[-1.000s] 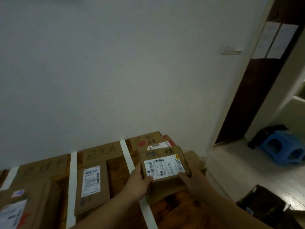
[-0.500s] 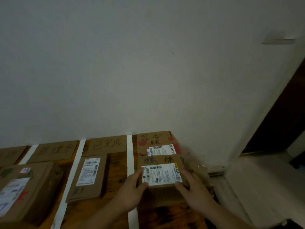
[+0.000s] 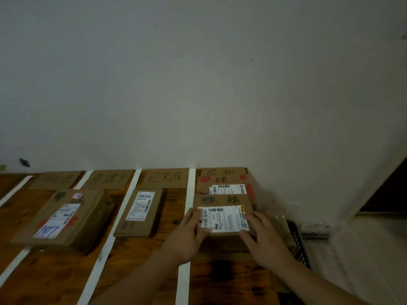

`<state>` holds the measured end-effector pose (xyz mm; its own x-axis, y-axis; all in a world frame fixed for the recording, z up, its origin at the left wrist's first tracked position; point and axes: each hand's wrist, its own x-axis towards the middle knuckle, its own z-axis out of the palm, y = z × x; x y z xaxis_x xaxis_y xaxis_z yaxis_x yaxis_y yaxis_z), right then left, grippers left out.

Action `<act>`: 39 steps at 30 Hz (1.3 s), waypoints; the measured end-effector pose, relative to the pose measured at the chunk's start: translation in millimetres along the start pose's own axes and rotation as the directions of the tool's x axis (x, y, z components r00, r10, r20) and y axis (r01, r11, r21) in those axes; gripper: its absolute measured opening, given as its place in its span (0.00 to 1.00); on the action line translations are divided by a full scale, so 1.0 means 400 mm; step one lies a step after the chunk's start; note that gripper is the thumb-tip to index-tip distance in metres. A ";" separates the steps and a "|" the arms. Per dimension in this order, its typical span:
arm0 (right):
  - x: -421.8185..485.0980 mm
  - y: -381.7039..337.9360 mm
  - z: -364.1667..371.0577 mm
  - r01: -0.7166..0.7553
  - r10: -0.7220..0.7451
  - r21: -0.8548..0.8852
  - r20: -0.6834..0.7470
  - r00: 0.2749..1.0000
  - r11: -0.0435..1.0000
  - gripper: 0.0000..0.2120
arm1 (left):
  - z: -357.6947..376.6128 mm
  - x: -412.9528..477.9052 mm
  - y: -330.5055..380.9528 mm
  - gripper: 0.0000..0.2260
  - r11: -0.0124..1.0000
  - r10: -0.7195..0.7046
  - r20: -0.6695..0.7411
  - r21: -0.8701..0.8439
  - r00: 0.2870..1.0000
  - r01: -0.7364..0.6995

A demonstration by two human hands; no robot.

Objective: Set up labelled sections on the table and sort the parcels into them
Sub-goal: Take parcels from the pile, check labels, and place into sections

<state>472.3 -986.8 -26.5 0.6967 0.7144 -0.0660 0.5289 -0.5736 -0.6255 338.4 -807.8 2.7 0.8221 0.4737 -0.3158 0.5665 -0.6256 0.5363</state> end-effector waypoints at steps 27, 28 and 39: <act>0.035 -0.300 -0.036 0.140 -0.112 -0.369 0.096 0.989 0.919 0.28 | -0.246 -0.131 -0.157 0.29 0.990 -0.091 -0.098 0.096 0.991 0.100; 0.040 -0.347 -0.022 0.160 -0.131 -0.372 0.103 0.986 0.914 0.28 | -0.283 -0.156 -0.190 0.29 0.988 -0.104 -0.115 0.100 0.988 0.116; 0.077 -0.954 0.331 0.348 -0.257 -0.354 0.279 0.925 0.868 0.30 | -0.646 -0.533 -0.755 0.30 0.942 -0.288 -0.360 0.059 0.888 0.329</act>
<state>228.0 -692.9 107.3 0.3737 0.9201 -0.1174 0.8728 -0.3916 -0.2913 -22.5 -559.5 110.4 0.5465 0.8233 -0.1532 0.8079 -0.4702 0.3553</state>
